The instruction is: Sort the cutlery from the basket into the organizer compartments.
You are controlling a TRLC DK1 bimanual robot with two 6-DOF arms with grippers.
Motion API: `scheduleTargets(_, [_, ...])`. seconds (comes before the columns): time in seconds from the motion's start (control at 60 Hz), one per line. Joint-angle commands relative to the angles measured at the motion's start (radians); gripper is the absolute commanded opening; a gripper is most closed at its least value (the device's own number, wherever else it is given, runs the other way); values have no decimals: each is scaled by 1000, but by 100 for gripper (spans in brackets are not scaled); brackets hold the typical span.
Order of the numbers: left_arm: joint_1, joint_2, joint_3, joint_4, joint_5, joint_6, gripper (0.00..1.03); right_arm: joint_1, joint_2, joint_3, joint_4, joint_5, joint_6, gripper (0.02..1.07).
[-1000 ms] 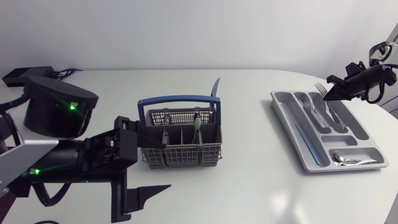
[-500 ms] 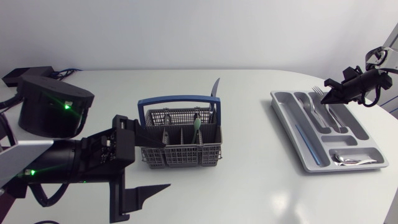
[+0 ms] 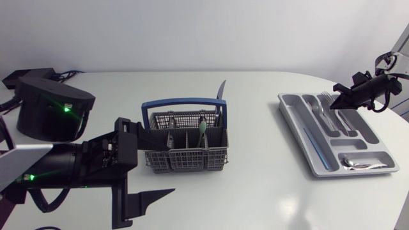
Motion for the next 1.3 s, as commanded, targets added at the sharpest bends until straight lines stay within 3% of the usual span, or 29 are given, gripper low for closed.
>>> scheduleTargets(0.0, [-10,-10,0,-9,-2,-22,97,-4,37,5,14,4,31,8])
scheduleTargets(0.633, [-17,-10,-4,-9,-2,-25,97,-15,91,14,38,10,34,9])
scheduleTargets(0.683, [-17,-10,-4,-9,-2,-25,97,-15,91,15,38,10,34,14])
scheduleTargets(0.75, [-17,-10,-1,-9,-3,-25,97,-16,89,14,37,10,34,29])
scheduleTargets(0.9, [-21,-14,0,-10,-2,-27,97,-16,68,-2,38,9,27,48])
scheduleTargets(1.117, [-22,-21,2,-13,-2,-31,97,-10,-47,-106,95,6,13,60])
scheduleTargets(1.283, [-25,-25,8,-18,-2,-34,97,10,-178,-229,152,7,2,60])
